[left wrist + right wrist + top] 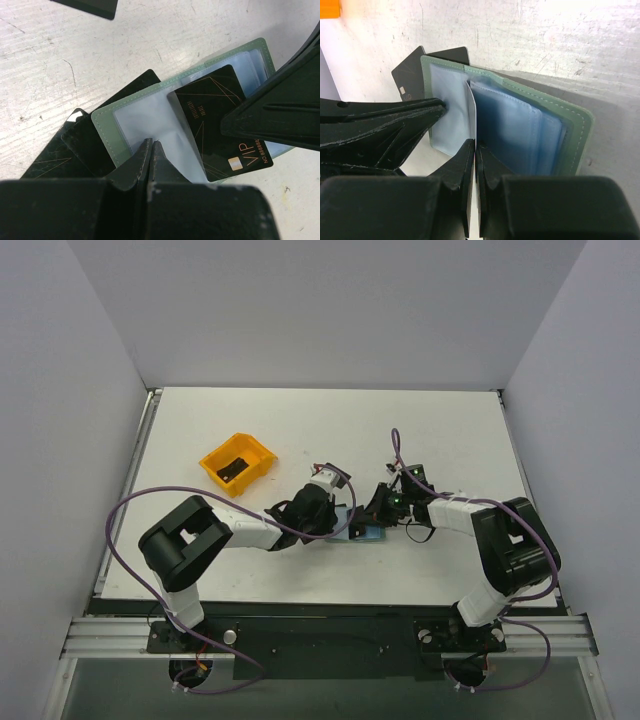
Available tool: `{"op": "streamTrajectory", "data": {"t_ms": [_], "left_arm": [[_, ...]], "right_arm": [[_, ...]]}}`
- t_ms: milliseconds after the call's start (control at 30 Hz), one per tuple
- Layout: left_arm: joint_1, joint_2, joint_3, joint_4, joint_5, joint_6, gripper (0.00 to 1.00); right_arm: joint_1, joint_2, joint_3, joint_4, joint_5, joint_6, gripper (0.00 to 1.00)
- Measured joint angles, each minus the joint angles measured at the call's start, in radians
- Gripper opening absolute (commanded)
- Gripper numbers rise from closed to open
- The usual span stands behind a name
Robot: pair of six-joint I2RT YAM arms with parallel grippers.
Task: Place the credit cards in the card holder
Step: Insert the credit card into the card holder.
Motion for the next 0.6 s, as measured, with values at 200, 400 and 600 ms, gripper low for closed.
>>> {"op": "streamTrajectory", "data": {"t_ms": [200, 400, 600], "left_arm": [[0.001, 0.002, 0.000, 0.003, -0.003, 0.002, 0.00], [0.002, 0.005, 0.001, 0.009, -0.003, 0.002, 0.00], [0.006, 0.005, 0.001, 0.012, -0.005, 0.002, 0.00]], "right_arm": [[-0.003, 0.012, 0.000, 0.031, -0.010, 0.019, 0.00], [-0.013, 0.035, 0.000, 0.057, -0.024, 0.037, 0.00], [-0.016, 0.051, -0.006, 0.097, -0.045, 0.061, 0.00]]}}
